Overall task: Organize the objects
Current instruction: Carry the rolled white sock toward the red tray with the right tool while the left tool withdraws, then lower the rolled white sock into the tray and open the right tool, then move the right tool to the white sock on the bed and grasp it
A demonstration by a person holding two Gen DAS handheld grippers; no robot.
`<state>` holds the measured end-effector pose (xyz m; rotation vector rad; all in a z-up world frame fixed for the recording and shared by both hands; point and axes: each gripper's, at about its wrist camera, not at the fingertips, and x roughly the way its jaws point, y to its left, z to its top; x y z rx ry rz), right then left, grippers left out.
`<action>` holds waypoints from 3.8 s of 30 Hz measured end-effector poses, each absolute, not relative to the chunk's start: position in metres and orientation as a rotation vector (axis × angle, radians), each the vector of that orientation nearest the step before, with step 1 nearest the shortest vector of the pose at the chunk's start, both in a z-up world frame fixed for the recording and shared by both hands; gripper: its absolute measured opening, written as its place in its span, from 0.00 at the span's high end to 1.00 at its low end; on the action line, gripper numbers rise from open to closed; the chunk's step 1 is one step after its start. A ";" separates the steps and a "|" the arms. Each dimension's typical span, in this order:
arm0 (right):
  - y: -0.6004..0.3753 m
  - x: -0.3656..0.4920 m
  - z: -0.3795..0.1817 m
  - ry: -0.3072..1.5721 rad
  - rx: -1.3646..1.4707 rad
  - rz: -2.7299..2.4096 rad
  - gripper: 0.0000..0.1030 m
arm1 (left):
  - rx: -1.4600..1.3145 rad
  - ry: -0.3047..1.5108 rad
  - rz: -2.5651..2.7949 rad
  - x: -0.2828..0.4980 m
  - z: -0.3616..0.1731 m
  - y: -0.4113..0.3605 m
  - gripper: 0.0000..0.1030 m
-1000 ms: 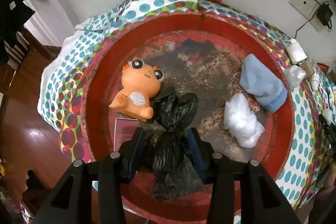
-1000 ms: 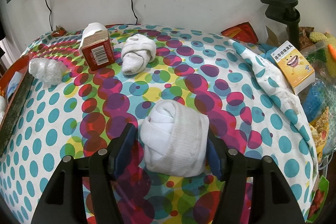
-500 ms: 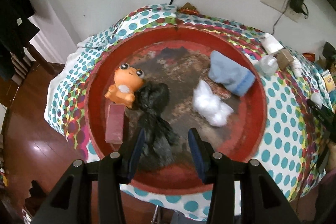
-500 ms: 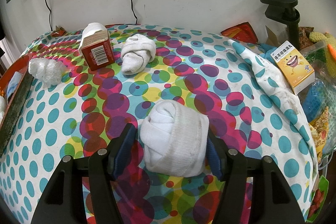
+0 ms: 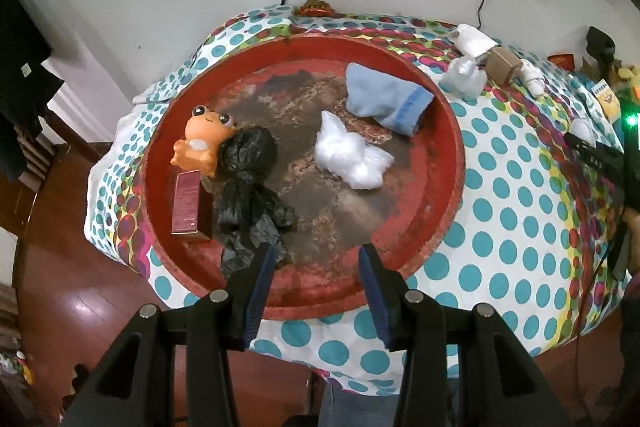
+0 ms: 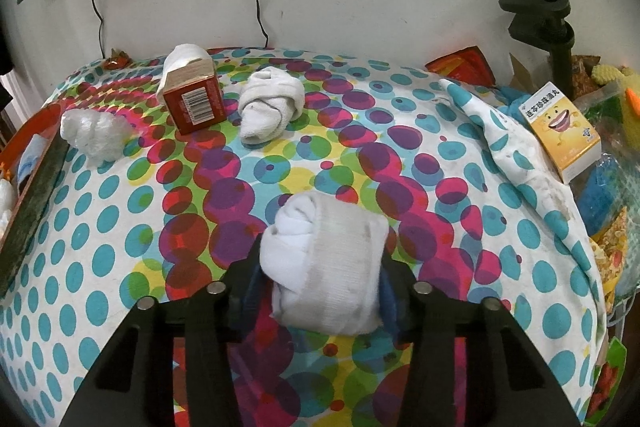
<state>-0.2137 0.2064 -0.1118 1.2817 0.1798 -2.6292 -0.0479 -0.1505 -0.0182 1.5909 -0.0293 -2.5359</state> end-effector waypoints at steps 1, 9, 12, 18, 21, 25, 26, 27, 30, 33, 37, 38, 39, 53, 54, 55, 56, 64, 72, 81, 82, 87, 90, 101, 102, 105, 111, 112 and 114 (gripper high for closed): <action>0.206 -0.214 -0.112 0.170 1.284 -2.630 0.58 | 1.591 -0.026 -2.541 -0.047 -0.018 -0.150 0.57; 0.202 -0.205 -0.109 0.154 1.313 -2.631 0.59 | 1.614 -0.042 -2.539 -0.042 -0.026 -0.146 0.57; 0.201 -0.199 -0.108 0.132 1.328 -2.616 0.59 | 1.620 -0.044 -2.539 -0.040 -0.029 -0.145 0.57; 0.188 -0.181 -0.106 0.126 1.334 -2.584 0.59 | 1.624 -0.035 -2.561 -0.037 -0.032 -0.141 0.57; 0.178 -0.172 -0.103 0.124 1.326 -2.561 0.59 | 1.636 -0.019 -2.566 -0.034 -0.035 -0.141 0.57; 0.161 -0.163 -0.095 0.155 1.302 -2.531 0.59 | 1.643 -0.003 -2.572 -0.030 -0.038 -0.141 0.57; 0.155 -0.160 -0.092 0.155 1.291 -2.520 0.59 | 1.643 0.000 -2.576 -0.029 -0.038 -0.141 0.57; 0.149 -0.157 -0.089 0.159 1.280 -2.511 0.59 | 1.645 0.002 -2.576 -0.028 -0.039 -0.141 0.57; 0.128 -0.149 -0.079 0.177 1.246 -2.473 0.59 | 1.643 0.008 -2.577 -0.025 -0.040 -0.142 0.57; 0.102 -0.142 -0.069 0.185 1.217 -2.419 0.59 | 1.638 0.017 -2.581 -0.021 -0.039 -0.145 0.57; 0.071 -0.135 -0.060 0.208 1.188 -2.364 0.59 | 1.629 0.028 -2.574 -0.015 -0.039 -0.153 0.57; 0.062 -0.133 -0.057 0.221 1.175 -2.351 0.59 | 1.628 0.028 -2.571 -0.014 -0.039 -0.155 0.57; 0.054 -0.132 -0.055 0.232 1.165 -2.340 0.59 | 1.626 0.030 -2.568 -0.013 -0.039 -0.156 0.57; -0.058 -0.109 -0.048 0.331 1.084 -2.164 0.59 | 1.538 0.138 -2.516 0.012 -0.024 -0.214 0.57; -0.065 -0.107 -0.048 0.335 1.082 -2.150 0.59 | 1.532 0.148 -2.509 0.013 -0.023 -0.219 0.57; -0.073 -0.105 -0.048 0.340 1.079 -2.136 0.59 | 1.526 0.161 -2.500 0.016 -0.022 -0.225 0.57; -0.082 -0.102 -0.048 0.351 1.073 -2.120 0.59 | 1.520 0.172 -2.494 0.017 -0.021 -0.230 0.57; -0.135 -0.084 -0.059 0.392 1.064 -2.011 0.59 | 1.510 0.238 -2.429 0.028 -0.022 -0.263 0.57; -0.167 -0.074 -0.080 0.432 1.092 -1.943 0.58 | 1.522 0.288 -2.392 0.032 -0.029 -0.281 0.57; -0.174 -0.076 -0.092 0.444 1.115 -1.927 0.55 | 1.562 0.278 -2.385 0.028 -0.037 -0.278 0.57; -0.173 -0.075 -0.093 0.440 1.116 -1.924 0.52 | 1.568 0.271 -2.383 0.028 -0.038 -0.277 0.57; -0.161 -0.073 -0.081 0.394 1.079 -1.942 0.35 | 1.582 0.262 -2.380 0.026 -0.040 -0.274 0.57; -0.147 -0.072 -0.067 0.359 1.053 -1.954 0.35 | 1.584 0.255 -2.384 0.023 -0.038 -0.270 0.57; -0.043 -0.107 -0.041 0.225 1.043 -2.132 0.34 | 1.607 0.163 -2.455 -0.001 -0.030 -0.228 0.57; -0.032 -0.111 -0.042 0.215 1.051 -2.153 0.34 | 1.612 0.155 -2.466 -0.004 -0.029 -0.222 0.57; 0.014 -0.135 -0.046 0.182 1.084 -2.262 0.34 | 1.634 0.113 -2.517 -0.014 -0.027 -0.200 0.57; 0.105 -0.179 -0.064 0.152 1.186 -2.451 0.34 | 1.676 0.039 -2.595 -0.034 -0.025 -0.157 0.57; 0.117 -0.185 -0.067 0.144 1.197 -2.469 0.34 | 1.686 0.036 -2.608 -0.038 -0.025 -0.149 0.57; 0.139 -0.200 -0.074 0.114 1.227 -2.505 0.34 | 1.709 0.028 -2.624 -0.046 -0.027 -0.135 0.57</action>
